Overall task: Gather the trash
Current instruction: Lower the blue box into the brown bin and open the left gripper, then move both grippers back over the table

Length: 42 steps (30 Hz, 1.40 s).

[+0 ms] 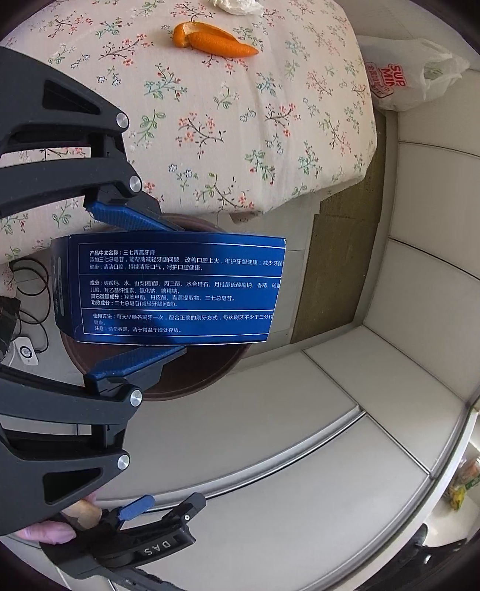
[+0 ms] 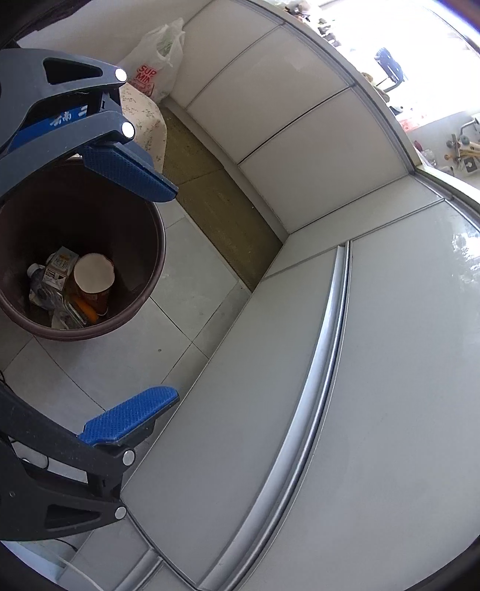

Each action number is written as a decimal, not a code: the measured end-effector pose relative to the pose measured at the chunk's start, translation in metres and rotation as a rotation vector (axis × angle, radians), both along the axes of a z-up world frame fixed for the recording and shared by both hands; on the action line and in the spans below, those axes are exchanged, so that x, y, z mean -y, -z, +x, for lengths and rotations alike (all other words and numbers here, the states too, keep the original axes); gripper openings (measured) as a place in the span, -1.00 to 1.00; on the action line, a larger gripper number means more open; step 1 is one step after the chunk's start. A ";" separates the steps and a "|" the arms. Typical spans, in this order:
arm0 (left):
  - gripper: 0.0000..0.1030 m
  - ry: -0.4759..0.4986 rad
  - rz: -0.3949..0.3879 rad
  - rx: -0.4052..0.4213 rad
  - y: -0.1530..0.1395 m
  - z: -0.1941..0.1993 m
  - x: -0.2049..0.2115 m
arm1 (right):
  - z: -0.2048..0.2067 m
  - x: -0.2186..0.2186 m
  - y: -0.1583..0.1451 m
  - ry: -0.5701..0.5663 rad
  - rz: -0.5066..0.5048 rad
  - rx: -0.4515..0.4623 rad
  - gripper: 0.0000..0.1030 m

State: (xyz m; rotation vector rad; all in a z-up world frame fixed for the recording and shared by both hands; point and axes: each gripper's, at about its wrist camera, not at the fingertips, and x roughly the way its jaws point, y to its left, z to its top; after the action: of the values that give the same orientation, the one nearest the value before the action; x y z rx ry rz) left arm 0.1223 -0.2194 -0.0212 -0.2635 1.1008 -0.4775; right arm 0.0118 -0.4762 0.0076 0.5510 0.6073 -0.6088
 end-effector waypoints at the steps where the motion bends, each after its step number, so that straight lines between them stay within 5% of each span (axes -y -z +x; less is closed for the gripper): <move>1: 0.08 0.010 0.013 0.000 0.002 0.001 0.010 | -0.001 0.003 0.001 0.003 0.012 0.000 0.86; 18: 0.10 0.139 0.127 -0.037 0.035 -0.005 0.096 | -0.015 0.046 0.015 0.073 0.090 -0.015 0.86; 26: 0.26 0.123 0.155 -0.065 0.046 -0.004 0.093 | -0.009 0.041 0.018 0.042 0.067 -0.054 0.86; 42: 0.45 0.084 0.239 0.039 0.037 -0.013 0.068 | 0.012 0.005 0.019 -0.077 -0.091 -0.174 0.86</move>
State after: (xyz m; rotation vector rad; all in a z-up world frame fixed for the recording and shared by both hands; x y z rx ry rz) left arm 0.1088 -0.2875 -0.0583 0.0017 1.1227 -0.4188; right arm 0.0240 -0.4816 -0.0117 0.3899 0.7579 -0.6126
